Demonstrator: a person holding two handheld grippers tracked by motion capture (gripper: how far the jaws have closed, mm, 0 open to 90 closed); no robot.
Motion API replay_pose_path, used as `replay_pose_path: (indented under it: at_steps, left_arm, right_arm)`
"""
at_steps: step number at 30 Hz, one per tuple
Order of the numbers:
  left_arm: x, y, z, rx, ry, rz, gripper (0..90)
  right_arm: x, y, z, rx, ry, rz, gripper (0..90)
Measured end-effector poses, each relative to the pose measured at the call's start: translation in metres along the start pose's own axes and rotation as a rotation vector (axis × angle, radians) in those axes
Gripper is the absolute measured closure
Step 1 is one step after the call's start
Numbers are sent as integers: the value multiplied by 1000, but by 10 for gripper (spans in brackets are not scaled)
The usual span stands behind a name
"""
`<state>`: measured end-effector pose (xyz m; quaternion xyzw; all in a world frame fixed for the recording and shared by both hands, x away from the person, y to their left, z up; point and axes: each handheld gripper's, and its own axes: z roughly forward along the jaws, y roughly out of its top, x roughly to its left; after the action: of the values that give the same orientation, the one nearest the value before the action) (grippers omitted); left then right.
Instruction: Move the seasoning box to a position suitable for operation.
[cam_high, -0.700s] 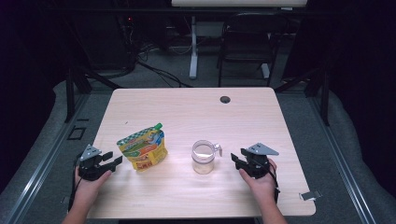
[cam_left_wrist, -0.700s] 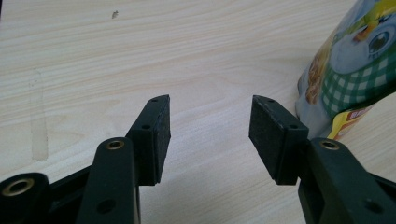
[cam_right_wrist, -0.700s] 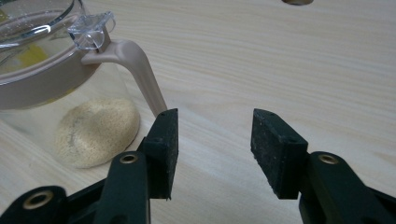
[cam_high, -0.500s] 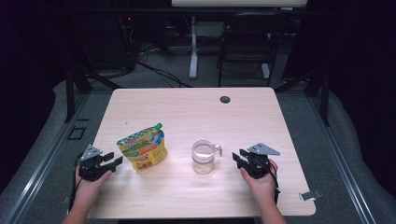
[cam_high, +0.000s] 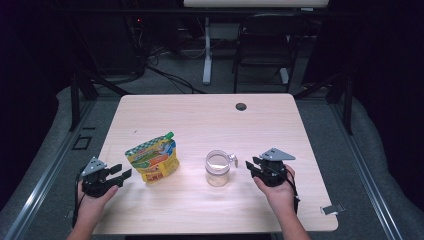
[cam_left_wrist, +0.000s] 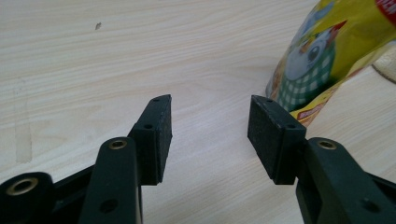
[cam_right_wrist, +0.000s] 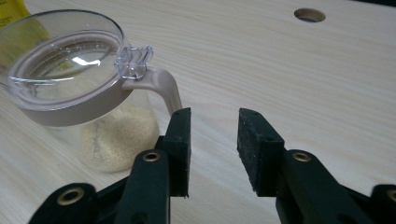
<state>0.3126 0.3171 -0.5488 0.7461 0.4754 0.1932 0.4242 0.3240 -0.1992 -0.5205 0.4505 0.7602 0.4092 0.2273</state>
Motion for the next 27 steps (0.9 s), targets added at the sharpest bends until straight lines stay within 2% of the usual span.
replay_pose_path:
  at_steps: [4,6,8,10,12,15,16,17,20,21,24,27]
  left_arm:
    - [-1,0,0,-18,10,-11,473]
    - [-1,0,-2,-16,16,-20,473]
    - [-1,-1,-4,-26,14,-18,477]
    - [-1,-2,-5,-41,0,-8,501]
    - [-1,-2,-6,-54,1,-7,515]
    - [-2,-3,-8,-72,-16,-32,534]
    - [-2,-3,-9,-69,-15,-37,536]
    - [-2,-3,-10,-68,-18,-43,548]
    - [-3,-5,-12,-72,-30,-45,547]
    - [-3,-5,-12,-74,-35,-45,547]
    - [-2,-7,-13,-59,-36,-48,545]
    - [-2,-9,-14,-44,-37,-48,545]
  right_arm:
    - [0,10,5,14,-14,-29,579]
    - [0,14,9,16,-1,-15,553]
    - [1,14,10,-16,-5,-40,575]
    - [4,10,11,-47,21,-42,558]
    - [7,3,13,-57,3,-51,553]
    - [8,-5,19,-46,28,-34,548]
    - [9,-5,20,-35,30,-45,551]
    - [11,-6,22,-24,33,-76,559]
    - [11,-7,23,-16,59,-72,577]
    - [11,-8,25,-25,76,-52,582]
    - [13,-7,30,-22,83,-71,614]
    - [14,-6,37,-15,70,-97,629]
